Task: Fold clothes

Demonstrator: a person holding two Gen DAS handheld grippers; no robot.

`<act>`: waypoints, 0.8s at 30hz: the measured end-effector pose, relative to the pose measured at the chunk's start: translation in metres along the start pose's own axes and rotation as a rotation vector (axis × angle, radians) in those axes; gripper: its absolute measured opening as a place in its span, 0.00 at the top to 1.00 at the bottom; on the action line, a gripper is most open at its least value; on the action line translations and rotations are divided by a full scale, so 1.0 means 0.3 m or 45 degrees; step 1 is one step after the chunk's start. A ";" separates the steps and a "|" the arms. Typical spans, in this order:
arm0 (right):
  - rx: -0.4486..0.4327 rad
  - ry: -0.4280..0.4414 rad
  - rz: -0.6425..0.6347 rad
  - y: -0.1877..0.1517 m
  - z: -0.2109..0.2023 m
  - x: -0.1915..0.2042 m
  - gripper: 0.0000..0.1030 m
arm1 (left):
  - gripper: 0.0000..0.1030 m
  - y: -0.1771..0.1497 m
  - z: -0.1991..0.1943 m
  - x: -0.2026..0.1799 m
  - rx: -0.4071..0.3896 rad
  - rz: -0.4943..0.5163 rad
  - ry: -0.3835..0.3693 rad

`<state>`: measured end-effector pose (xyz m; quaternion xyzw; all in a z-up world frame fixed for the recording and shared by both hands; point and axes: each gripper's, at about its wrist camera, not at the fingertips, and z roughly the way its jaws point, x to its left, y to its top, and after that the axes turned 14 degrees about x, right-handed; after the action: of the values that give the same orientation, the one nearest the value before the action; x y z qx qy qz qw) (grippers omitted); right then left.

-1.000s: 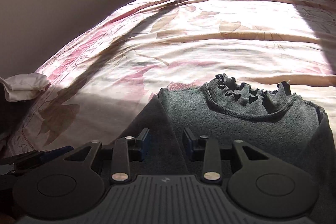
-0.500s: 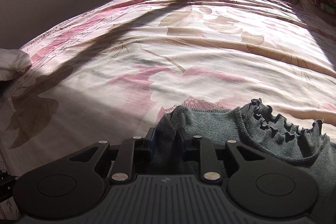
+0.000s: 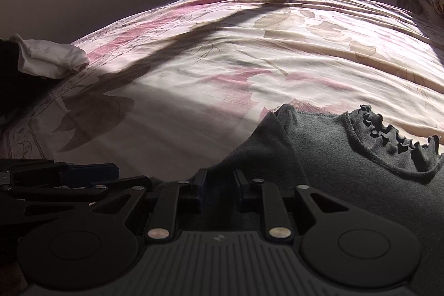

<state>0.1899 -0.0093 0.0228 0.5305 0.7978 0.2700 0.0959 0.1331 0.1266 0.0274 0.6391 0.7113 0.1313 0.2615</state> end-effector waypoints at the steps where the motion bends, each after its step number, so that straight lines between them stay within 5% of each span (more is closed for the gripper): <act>1: -0.003 0.001 0.009 0.011 0.009 -0.001 0.79 | 0.60 0.002 0.001 0.005 0.001 -0.006 0.001; 12: -0.031 0.038 0.082 -0.013 -0.079 -0.068 0.79 | 0.53 -0.005 -0.017 -0.002 0.019 0.051 -0.049; 18: 0.011 -0.047 0.157 -0.197 -0.236 -0.166 0.78 | 0.53 -0.035 -0.054 -0.005 0.002 0.078 -0.128; 24: 0.040 -0.085 0.273 -0.427 -0.352 -0.202 0.78 | 0.52 -0.125 -0.085 -0.016 -0.046 0.116 -0.326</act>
<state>0.0671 -0.1359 0.0349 0.6229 0.7370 0.2483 0.0849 0.0880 0.1200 0.0301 0.6774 0.6400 0.0732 0.3552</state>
